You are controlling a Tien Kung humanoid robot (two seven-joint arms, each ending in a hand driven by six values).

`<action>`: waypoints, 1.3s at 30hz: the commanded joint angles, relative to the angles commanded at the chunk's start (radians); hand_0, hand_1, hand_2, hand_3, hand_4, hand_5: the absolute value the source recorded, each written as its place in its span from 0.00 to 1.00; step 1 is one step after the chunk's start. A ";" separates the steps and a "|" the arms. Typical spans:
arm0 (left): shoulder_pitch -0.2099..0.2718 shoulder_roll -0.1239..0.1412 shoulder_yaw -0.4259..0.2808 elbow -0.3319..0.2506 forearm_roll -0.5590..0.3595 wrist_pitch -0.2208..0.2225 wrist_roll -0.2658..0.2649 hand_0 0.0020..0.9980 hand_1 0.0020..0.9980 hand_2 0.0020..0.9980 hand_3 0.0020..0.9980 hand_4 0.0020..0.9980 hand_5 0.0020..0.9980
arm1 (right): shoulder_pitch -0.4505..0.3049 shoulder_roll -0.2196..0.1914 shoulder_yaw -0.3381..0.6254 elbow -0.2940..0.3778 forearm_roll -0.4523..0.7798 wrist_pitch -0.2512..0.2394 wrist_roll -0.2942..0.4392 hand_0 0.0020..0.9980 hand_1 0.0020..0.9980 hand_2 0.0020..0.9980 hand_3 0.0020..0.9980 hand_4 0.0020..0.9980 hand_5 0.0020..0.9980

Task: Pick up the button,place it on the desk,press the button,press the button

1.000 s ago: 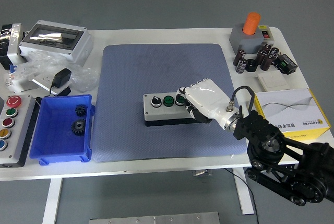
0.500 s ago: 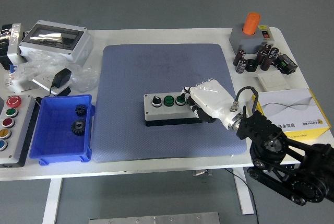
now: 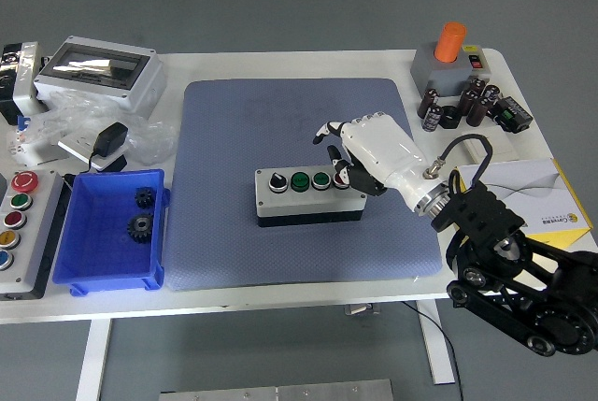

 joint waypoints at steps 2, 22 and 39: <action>-0.001 0.000 0.001 0.000 -0.001 0.000 -0.001 0.70 0.71 0.61 0.65 0.73 0.27 | -0.013 0.000 0.044 0.017 0.066 -0.028 0.044 0.05 0.07 0.13 0.62 0.26 0.00; 0.000 0.007 0.003 0.000 -0.002 0.002 -0.005 0.70 0.71 0.61 0.65 0.73 0.28 | -0.194 0.033 0.306 0.035 0.387 0.033 0.248 1.00 1.00 1.00 1.00 1.00 0.51; -0.007 0.028 0.011 0.000 0.006 0.002 -0.004 0.70 0.71 0.62 0.66 0.73 0.28 | -0.328 0.114 0.539 -0.013 0.741 0.144 0.396 0.97 1.00 1.00 1.00 1.00 0.66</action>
